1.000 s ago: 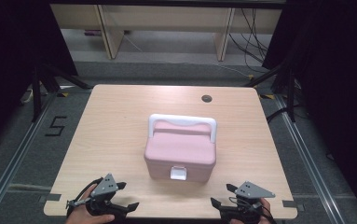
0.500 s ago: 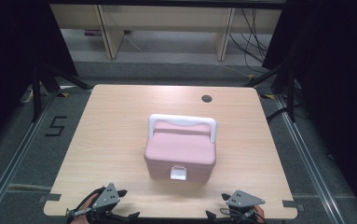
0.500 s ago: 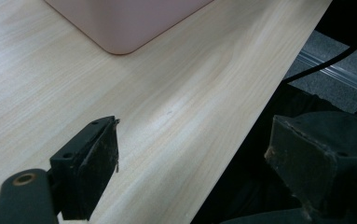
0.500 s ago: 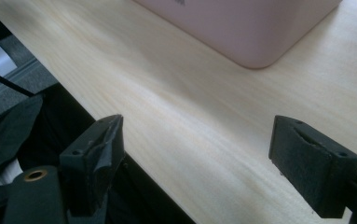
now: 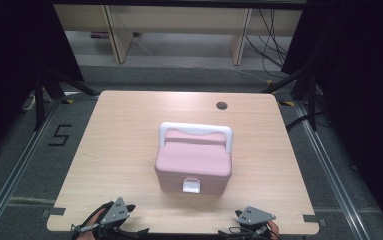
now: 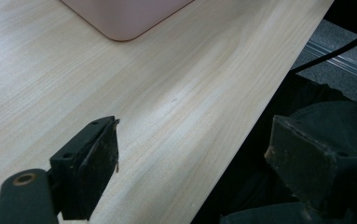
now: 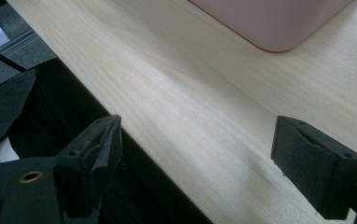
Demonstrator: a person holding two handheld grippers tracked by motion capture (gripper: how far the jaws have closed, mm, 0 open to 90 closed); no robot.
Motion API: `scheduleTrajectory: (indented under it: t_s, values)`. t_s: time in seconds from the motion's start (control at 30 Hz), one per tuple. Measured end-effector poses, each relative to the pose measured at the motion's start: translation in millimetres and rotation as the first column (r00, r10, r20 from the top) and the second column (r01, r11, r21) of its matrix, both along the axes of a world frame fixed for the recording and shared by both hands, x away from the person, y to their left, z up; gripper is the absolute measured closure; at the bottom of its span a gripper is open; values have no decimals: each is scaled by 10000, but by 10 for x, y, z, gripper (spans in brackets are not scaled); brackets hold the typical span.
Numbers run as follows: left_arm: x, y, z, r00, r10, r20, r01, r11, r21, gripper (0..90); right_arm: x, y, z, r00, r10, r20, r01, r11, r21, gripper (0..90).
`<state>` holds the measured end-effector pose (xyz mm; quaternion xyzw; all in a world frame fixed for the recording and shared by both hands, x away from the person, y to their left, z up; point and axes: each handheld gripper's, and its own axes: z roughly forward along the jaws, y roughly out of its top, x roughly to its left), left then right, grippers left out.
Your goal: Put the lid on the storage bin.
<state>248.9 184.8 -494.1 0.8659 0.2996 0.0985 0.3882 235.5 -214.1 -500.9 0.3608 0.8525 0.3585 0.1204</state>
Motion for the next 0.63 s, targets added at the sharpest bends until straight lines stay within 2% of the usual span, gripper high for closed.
scheduleTrajectory:
  t_s: [0.07, 0.1, 0.17, 0.2, 0.27, 0.5, 0.57, 0.63]
  values:
    - [2, -3, -2, 10000, -55, 5, 55, 10000, 32, 154, -13, 7, 12, 9997, -88, -208, 87, 10000, -24, 172]
    - [-7, -19, -10, 10000, 13, -69, -14, 9998, -222, 154, -18, 10, 11, 9996, -145, -237, 144, 9999, -43, 171]
    - [-6, -18, -12, 10000, 19, -70, -21, 9998, -219, 154, -11, 12, 5, 9998, -40, -214, 39, 10000, -74, 170]
    - [2, -5, -9, 10000, 7, -55, -7, 10000, -9, 154, -9, 11, 2, 9998, -8, -185, 5, 9999, -123, 170]
    - [9, 2, -8, 10000, -23, -17, 24, 10000, 64, 154, -5, 9, -2, 9999, 29, -152, -31, 9999, -170, 169]
    - [10, 4, -11, 10000, 2, -47, -2, 10000, 78, 154, 0, 7, -1, 9999, 5, -120, -7, 9998, -195, 168]
    - [11, 6, -11, 10000, 11, -36, -10, 10000, 96, 154, -15, 14, 3, 9995, -150, -282, 147, 9998, -114, 168]
    - [13, 7, -11, 10000, 23, -53, -22, 10000, 65, 154, -5, 2, 4, 9998, -110, -153, 107, 9998, -149, 168]
